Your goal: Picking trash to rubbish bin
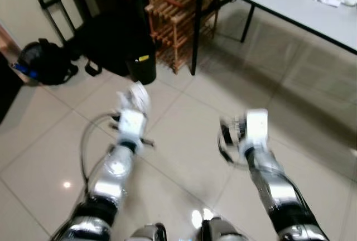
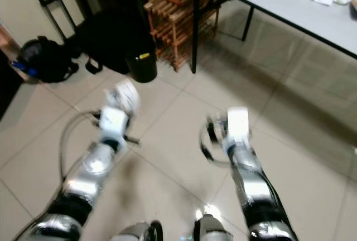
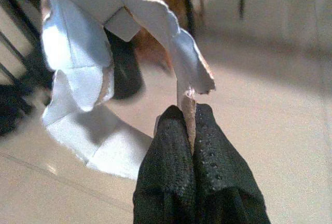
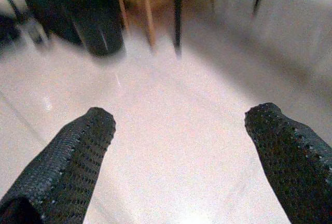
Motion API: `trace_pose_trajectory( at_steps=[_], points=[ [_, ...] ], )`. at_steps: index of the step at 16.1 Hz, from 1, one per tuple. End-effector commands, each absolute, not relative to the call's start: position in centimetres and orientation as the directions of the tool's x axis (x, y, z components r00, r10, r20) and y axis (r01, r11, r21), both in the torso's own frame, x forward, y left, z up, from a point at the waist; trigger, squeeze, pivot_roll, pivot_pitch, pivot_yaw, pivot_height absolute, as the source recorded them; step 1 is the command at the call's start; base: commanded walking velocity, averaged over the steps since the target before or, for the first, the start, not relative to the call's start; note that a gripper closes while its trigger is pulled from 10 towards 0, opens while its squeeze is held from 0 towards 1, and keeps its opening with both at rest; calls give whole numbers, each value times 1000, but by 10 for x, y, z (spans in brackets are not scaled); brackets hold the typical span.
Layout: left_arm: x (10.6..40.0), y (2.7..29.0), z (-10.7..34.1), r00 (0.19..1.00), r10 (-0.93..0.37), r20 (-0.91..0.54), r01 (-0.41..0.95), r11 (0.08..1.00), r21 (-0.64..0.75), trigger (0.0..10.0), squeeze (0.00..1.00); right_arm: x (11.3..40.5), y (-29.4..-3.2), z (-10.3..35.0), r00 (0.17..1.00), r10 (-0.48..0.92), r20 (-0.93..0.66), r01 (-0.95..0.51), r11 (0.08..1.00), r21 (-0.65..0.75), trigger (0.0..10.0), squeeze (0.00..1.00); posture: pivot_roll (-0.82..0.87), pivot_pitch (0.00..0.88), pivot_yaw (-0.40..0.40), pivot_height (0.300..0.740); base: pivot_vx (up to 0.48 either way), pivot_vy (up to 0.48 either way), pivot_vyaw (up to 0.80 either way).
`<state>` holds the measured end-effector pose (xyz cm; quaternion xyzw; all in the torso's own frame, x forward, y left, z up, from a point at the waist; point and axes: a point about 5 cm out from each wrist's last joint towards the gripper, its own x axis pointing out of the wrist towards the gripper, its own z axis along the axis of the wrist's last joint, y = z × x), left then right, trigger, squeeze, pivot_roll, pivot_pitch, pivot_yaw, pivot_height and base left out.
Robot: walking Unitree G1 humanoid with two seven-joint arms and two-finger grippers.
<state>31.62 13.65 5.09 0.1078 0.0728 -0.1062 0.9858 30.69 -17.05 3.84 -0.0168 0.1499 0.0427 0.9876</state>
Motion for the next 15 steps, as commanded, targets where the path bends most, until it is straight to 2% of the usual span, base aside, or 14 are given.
trace_pose_trajectory(
  at_steps=[1,2,5,11,15],
  points=[
    [304,145,30,946,-194,-261,253,944,212,10000,0,298,-172,21,930,70,-360,-88,996,-35,10000,0,-25,222,41,740,405,0,0],
    [289,152,5,906,-181,-382,274,939,207,10000,0,278,-182,-7,873,25,-487,-60,997,-56,10000,0,-15,222,43,740,409,0,0],
    [259,168,-29,828,-130,-546,280,939,202,10000,0,249,-187,-37,799,21,-601,-60,997,-45,10000,0,-26,219,54,740,329,0,0],
    [239,181,-47,773,-72,-630,242,952,188,10000,0,216,-192,-63,702,-15,-712,-41,997,-62,10000,0,-13,195,61,740,287,0,0],
    [225,187,-57,731,-40,-681,229,955,189,10000,0,203,-197,-70,671,-33,-741,-34,997,-75,10000,0,-16,179,68,740,281,0,0]
  ],
)
